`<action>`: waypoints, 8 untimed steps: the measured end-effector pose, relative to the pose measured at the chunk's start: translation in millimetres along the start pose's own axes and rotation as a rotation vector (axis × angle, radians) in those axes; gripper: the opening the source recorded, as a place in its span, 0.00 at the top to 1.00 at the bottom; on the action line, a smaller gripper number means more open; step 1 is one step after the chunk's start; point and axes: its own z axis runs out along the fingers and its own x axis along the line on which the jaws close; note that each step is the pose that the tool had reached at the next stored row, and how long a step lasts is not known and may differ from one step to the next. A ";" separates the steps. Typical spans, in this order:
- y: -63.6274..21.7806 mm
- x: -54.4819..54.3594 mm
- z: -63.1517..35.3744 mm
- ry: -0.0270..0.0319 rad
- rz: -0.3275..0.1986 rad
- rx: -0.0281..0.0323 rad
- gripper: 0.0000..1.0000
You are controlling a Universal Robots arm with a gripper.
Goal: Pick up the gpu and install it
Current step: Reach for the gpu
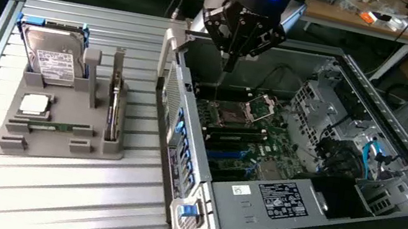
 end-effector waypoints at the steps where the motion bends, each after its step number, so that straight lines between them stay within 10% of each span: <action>1: 0.0 0.0 0.0 0.0000 0.000 0.0000 0.89; 8: -0.2 3.2 -0.1 0.0000 0.000 0.0000 0.89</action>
